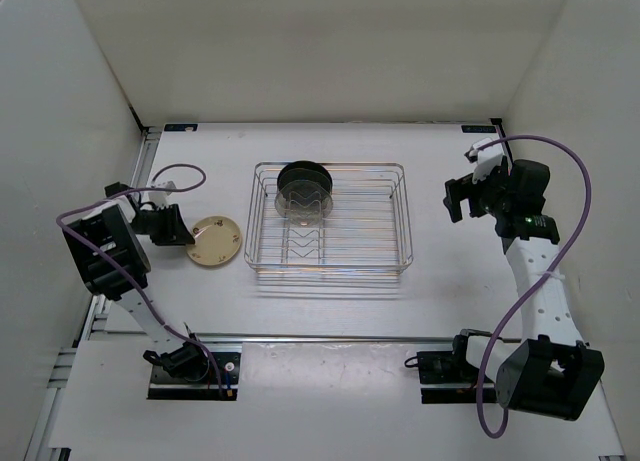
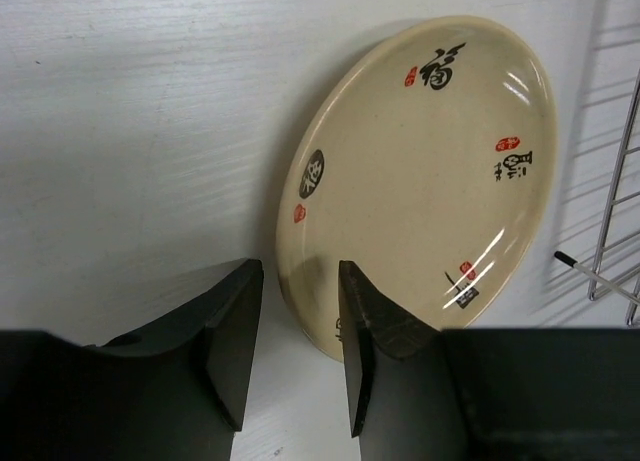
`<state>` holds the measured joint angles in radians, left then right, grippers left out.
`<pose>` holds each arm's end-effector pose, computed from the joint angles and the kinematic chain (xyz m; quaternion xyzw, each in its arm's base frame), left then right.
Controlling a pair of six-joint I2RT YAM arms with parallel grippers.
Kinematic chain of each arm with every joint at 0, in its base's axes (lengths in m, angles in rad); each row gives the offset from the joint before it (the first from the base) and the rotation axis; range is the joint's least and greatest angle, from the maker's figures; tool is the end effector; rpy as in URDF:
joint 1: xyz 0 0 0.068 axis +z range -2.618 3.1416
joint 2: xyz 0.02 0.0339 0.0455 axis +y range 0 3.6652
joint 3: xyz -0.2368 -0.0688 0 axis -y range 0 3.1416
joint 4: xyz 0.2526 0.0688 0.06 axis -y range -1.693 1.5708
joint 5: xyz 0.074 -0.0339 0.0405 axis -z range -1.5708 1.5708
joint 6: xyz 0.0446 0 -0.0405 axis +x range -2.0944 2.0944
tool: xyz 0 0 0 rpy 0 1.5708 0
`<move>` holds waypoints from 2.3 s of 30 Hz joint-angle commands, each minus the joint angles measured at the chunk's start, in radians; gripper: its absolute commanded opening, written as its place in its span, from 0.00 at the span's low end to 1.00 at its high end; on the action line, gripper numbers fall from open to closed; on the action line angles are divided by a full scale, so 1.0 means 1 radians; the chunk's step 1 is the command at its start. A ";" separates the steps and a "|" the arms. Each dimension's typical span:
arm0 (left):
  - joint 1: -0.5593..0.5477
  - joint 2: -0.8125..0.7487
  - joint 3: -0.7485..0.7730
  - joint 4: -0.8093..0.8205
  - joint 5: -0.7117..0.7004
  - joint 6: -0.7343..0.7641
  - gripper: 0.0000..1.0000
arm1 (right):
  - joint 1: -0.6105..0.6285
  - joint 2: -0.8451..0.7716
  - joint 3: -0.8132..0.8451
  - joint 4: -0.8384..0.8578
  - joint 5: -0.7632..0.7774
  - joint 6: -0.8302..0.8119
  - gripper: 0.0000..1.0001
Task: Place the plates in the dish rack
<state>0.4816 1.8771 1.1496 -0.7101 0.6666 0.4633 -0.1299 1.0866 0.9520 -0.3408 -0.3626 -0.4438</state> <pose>0.3092 0.1305 0.1080 0.0131 0.9430 -0.2621 0.2045 0.2708 -0.0194 0.2957 -0.2240 0.8147 0.0027 0.5348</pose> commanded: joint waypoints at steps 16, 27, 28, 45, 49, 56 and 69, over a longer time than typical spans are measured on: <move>-0.006 0.037 0.048 -0.077 -0.018 0.074 0.10 | -0.013 -0.030 -0.025 0.056 -0.015 0.030 1.00; 0.005 -0.159 0.176 -0.058 -0.146 0.063 0.10 | -0.013 -0.039 -0.044 0.065 -0.024 0.030 1.00; -0.009 -0.198 0.206 -0.087 -0.163 0.063 0.10 | -0.013 -0.039 -0.044 0.065 -0.024 0.030 1.00; -0.538 -0.492 0.553 -0.077 -0.669 0.349 0.10 | -0.013 -0.019 -0.082 0.074 -0.033 0.011 1.00; -0.739 -0.553 0.461 0.029 -0.812 0.483 0.10 | -0.013 -0.008 -0.101 0.074 -0.033 0.011 1.00; -1.020 -0.550 0.346 0.123 -0.952 0.650 0.10 | -0.013 0.001 -0.110 0.083 -0.033 0.011 1.00; -1.218 -0.498 0.190 0.290 -0.953 0.819 0.10 | -0.013 0.001 -0.119 0.083 -0.033 0.011 1.00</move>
<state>-0.7155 1.3788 1.3754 -0.4915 -0.2661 1.2320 -0.1375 1.0882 0.8394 -0.2878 -0.3767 -0.4271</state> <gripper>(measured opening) 0.151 0.998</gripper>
